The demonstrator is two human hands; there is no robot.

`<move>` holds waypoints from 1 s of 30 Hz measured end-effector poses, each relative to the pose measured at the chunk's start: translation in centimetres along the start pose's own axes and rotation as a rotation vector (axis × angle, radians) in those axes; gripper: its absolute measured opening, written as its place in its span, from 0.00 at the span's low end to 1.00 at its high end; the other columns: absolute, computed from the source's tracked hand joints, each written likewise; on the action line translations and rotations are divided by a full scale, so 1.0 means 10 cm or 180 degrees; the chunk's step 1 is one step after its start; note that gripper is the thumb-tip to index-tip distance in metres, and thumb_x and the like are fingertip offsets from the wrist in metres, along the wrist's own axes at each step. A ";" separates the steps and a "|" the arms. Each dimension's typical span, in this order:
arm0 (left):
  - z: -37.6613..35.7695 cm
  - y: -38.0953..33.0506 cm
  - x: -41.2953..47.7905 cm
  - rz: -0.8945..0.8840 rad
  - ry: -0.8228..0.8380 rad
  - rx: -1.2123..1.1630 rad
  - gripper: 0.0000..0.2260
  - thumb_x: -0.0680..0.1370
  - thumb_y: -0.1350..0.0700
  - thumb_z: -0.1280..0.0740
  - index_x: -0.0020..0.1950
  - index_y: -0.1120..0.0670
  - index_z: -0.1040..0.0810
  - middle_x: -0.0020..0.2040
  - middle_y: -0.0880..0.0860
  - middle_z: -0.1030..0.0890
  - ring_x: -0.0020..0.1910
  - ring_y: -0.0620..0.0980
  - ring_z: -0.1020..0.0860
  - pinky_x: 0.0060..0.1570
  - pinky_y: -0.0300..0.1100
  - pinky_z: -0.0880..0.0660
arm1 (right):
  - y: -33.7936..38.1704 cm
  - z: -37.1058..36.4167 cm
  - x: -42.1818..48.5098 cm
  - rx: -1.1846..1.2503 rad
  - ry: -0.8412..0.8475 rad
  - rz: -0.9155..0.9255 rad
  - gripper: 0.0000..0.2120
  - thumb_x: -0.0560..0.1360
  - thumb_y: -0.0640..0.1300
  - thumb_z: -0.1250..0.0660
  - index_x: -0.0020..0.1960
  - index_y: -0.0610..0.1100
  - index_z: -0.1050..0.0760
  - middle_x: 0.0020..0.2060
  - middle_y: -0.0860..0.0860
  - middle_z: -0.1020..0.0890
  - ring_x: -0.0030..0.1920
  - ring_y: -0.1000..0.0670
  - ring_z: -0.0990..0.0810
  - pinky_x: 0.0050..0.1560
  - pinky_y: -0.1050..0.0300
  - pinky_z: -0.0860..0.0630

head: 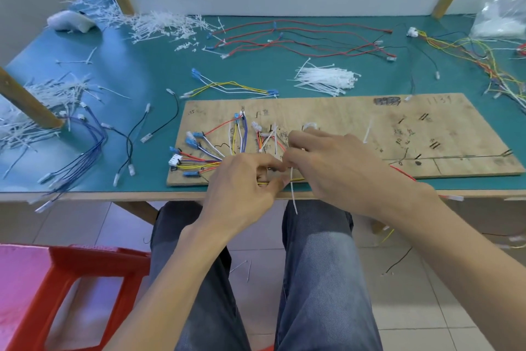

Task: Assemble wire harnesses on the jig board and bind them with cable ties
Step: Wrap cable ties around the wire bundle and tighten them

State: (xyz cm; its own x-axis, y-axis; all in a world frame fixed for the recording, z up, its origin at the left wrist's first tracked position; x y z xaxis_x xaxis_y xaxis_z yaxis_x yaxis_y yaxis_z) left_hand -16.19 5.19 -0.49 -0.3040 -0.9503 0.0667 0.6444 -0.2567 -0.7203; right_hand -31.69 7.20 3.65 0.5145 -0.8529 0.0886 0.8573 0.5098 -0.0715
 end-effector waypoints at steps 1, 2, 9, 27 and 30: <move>0.00 0.00 0.01 0.0007 0.0030 0.0033 0.05 0.75 0.44 0.25 0.50 0.39 0.14 0.34 0.41 0.17 0.38 0.44 0.19 0.43 0.48 0.20 | 0.00 -0.01 0.02 0.0155 -0.0047 -0.0054 0.08 0.80 0.41 0.35 0.58 0.50 0.24 0.53 0.54 0.27 0.54 0.47 0.23 0.33 0.51 0.30; 0.00 -0.01 0.02 0.0013 0.0028 0.0052 0.04 0.75 0.44 0.25 0.49 0.39 0.13 0.34 0.41 0.17 0.38 0.44 0.20 0.42 0.49 0.20 | -0.02 -0.02 0.03 0.0380 -0.0083 -0.0103 0.08 0.81 0.42 0.36 0.58 0.50 0.23 0.53 0.54 0.26 0.53 0.46 0.22 0.36 0.48 0.25; 0.00 -0.04 0.06 -0.0042 -0.0133 0.0146 0.04 0.76 0.42 0.25 0.49 0.39 0.12 0.26 0.38 0.26 0.29 0.42 0.31 0.33 0.42 0.34 | -0.08 -0.11 -0.03 0.1984 -0.0653 -0.0466 0.11 0.79 0.40 0.30 0.59 0.52 0.23 0.42 0.62 0.22 0.40 0.57 0.24 0.43 0.54 0.27; -0.12 0.11 0.19 0.0517 0.0614 -0.0908 0.05 0.77 0.50 0.23 0.41 0.47 0.12 0.25 0.52 0.29 0.27 0.49 0.37 0.35 0.42 0.36 | 0.12 -0.67 -0.60 0.1101 -0.1893 -0.0323 0.07 0.79 0.36 0.27 0.55 0.44 0.14 0.50 0.49 0.17 0.45 0.43 0.23 0.43 0.43 0.28; -0.13 0.11 0.21 0.0619 0.0736 -0.1071 0.04 0.77 0.50 0.23 0.42 0.46 0.12 0.29 0.61 0.22 0.31 0.51 0.31 0.38 0.47 0.27 | 0.10 -0.67 -0.60 0.1099 -0.1969 -0.0170 0.08 0.80 0.37 0.26 0.58 0.45 0.13 0.50 0.51 0.16 0.43 0.44 0.23 0.42 0.45 0.30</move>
State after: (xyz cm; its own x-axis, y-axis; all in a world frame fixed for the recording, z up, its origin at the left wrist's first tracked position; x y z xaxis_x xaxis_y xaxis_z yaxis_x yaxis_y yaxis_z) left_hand -17.02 3.15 -2.08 -0.3733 -0.9011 -0.2205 0.4527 0.0306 -0.8912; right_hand -33.99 12.05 -3.56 0.2985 -0.7095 0.6383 0.7850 0.5629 0.2586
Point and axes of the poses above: each hand's wrist, its own x-axis towards the middle knuckle, its own z-axis out of the back of the hand, y = z × x, the point moved 5 cm from there along x, towards the middle knuckle
